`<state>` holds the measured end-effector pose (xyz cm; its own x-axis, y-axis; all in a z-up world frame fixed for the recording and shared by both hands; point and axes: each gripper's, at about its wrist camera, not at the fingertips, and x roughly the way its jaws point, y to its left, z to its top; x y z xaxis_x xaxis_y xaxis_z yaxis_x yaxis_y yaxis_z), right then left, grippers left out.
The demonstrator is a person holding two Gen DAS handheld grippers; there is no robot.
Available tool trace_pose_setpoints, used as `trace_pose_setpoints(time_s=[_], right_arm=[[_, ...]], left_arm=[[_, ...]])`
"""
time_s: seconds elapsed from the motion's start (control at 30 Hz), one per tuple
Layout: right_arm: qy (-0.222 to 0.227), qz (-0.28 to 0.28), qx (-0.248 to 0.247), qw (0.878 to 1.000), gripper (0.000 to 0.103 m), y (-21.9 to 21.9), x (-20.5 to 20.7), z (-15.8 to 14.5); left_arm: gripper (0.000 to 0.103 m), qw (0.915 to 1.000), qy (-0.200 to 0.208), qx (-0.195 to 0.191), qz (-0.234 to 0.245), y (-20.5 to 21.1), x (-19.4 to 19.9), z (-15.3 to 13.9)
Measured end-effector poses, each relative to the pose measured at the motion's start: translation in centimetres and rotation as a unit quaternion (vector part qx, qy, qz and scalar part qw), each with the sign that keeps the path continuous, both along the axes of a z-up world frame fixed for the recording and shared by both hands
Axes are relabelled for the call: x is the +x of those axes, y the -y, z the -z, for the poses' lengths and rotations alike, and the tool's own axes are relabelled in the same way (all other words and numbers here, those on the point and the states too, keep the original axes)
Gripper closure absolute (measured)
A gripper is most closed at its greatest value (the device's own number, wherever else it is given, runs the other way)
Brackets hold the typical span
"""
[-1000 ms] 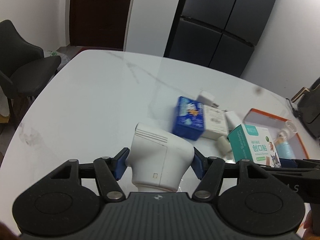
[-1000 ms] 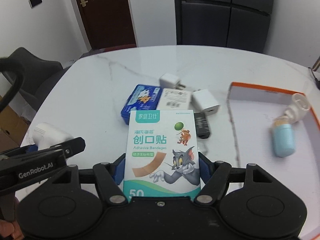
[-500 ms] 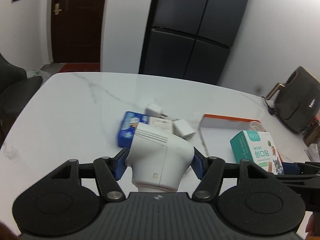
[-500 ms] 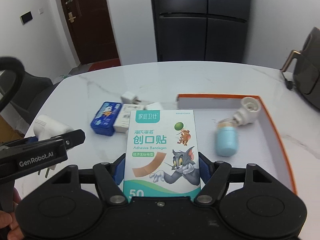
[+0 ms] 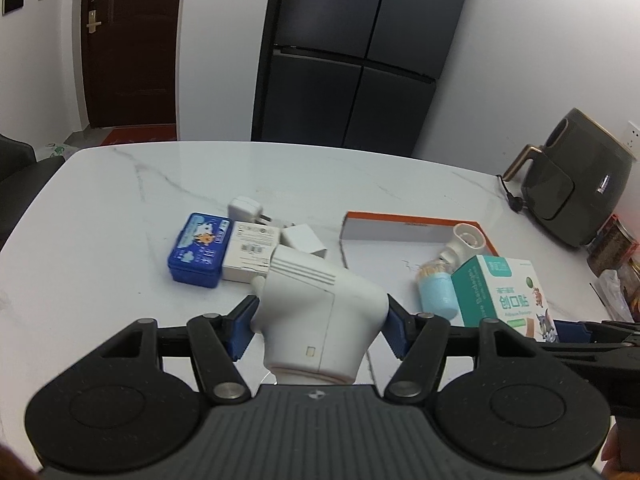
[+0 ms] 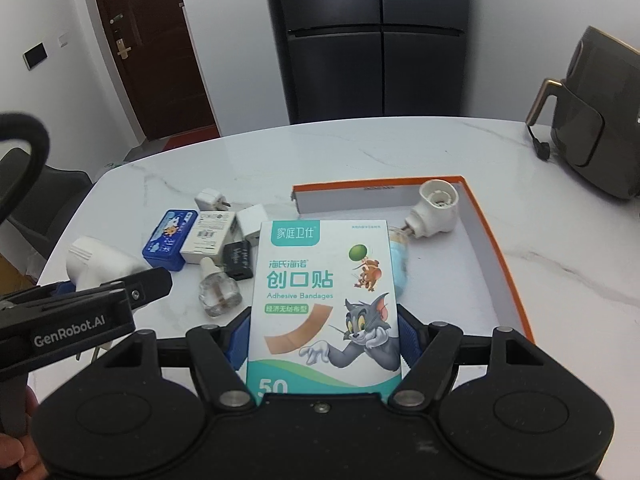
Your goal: Organize rigid objects
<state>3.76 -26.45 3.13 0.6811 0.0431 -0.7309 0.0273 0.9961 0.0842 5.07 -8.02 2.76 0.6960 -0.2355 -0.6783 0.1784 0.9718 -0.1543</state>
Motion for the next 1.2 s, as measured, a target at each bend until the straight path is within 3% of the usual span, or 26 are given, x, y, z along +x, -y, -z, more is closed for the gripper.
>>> trace_pose_setpoints(time_s=[1.2], right_arm=[[-0.005, 0.034, 0.004, 0.999, 0.02, 7.4, -2.4, 0.1]], left_arm=[[0.038, 0.9993, -0.007, 0.002, 0.037, 7.2, -1.9, 0.5]])
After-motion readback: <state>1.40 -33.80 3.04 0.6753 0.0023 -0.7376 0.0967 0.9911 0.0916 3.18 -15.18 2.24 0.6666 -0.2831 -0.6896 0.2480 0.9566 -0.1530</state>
